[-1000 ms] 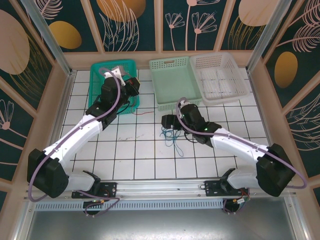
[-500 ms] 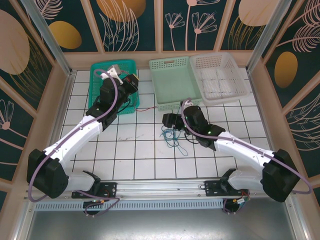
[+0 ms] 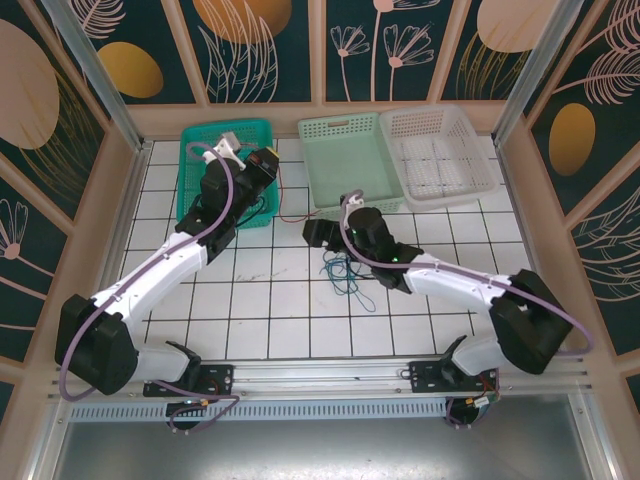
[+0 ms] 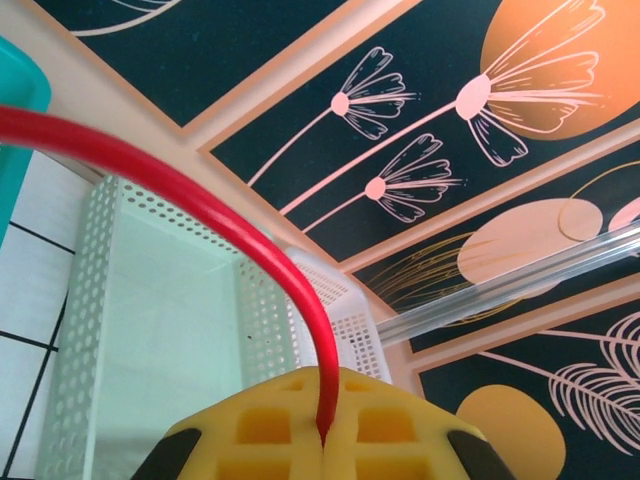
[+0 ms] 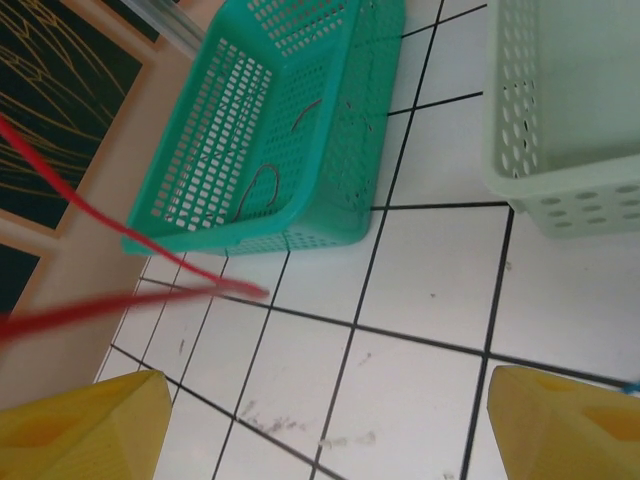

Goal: Untangle the cables

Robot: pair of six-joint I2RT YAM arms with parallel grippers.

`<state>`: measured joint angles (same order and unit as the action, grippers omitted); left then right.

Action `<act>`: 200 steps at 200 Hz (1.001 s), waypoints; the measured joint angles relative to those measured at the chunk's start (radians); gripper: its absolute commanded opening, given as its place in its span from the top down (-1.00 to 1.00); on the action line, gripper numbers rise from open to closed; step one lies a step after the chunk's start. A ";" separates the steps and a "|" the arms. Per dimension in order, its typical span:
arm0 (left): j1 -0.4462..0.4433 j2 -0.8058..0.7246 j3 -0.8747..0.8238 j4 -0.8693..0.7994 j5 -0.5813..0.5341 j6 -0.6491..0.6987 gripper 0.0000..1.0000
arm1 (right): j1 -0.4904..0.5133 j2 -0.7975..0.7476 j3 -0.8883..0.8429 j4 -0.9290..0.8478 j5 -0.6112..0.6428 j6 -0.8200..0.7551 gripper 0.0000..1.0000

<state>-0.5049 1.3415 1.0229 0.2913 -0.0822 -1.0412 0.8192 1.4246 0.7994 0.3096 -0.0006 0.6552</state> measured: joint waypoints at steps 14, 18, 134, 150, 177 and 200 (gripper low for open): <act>0.000 0.000 -0.009 0.004 0.003 -0.012 1.00 | 0.000 0.044 0.032 0.030 0.003 0.010 -0.63; 0.000 0.000 -0.012 0.005 0.003 -0.013 1.00 | 0.000 0.051 0.037 0.041 0.004 0.012 -0.63; 0.000 -0.108 -0.153 0.082 -0.012 -0.043 1.00 | -0.146 0.130 -0.065 0.368 -0.013 0.355 1.00; -0.001 -0.146 -0.200 0.105 -0.013 -0.041 1.00 | -0.183 0.129 -0.143 0.450 -0.013 0.459 1.00; -0.002 -0.195 -0.272 0.111 -0.026 -0.035 1.00 | -0.201 0.127 -0.248 0.595 0.008 0.631 1.00; -0.002 -0.231 -0.290 0.084 -0.035 -0.009 1.00 | -0.202 0.124 -0.327 0.711 0.048 0.766 1.00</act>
<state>-0.5068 1.1103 0.7330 0.3756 -0.1177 -1.0500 0.6174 1.5490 0.4728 1.0206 0.0471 1.4208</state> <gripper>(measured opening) 0.068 0.081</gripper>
